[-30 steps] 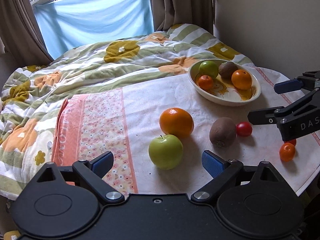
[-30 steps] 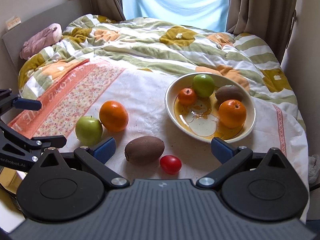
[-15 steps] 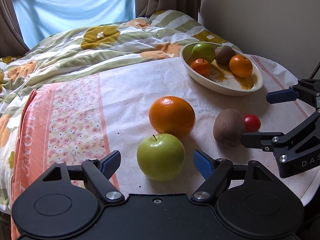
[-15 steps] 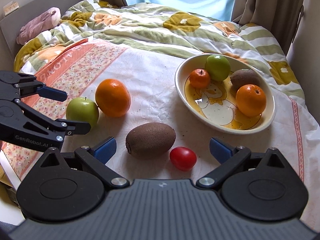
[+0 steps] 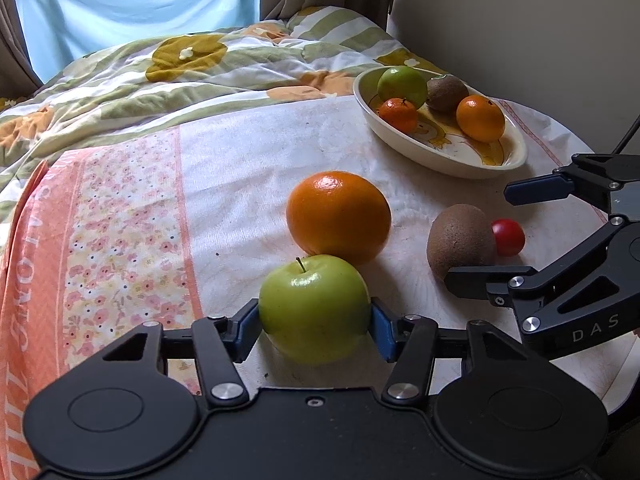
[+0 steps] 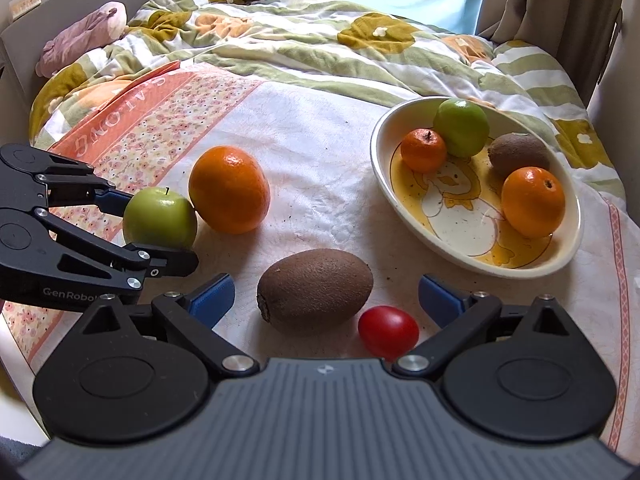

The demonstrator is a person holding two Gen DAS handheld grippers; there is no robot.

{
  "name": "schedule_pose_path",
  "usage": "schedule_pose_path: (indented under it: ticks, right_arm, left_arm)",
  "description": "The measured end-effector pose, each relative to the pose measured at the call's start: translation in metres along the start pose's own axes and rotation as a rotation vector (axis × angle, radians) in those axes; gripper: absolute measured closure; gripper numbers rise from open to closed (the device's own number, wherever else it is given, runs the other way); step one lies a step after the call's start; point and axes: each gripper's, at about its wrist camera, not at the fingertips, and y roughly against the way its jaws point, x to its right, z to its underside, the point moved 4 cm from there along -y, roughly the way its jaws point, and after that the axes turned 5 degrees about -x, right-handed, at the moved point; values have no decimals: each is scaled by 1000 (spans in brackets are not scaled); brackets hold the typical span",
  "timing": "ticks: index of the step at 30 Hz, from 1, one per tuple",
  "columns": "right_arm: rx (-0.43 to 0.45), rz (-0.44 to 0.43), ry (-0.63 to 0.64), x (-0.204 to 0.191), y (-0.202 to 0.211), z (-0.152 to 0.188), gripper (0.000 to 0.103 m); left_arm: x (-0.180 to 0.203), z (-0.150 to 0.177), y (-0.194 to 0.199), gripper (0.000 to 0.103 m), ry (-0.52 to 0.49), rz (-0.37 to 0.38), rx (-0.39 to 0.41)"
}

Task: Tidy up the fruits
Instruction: 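Grasp the green apple with left gripper while right gripper grasps the kiwi, then carry green apple into the bowl and open left gripper while right carries kiwi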

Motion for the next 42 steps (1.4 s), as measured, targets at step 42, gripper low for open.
schedule_pose_path:
  ticks: [42]
  right_arm:
    - [9,-139,94,7,4,3,21]
  left_arm:
    - [37,30,42,43,142,-170,38]
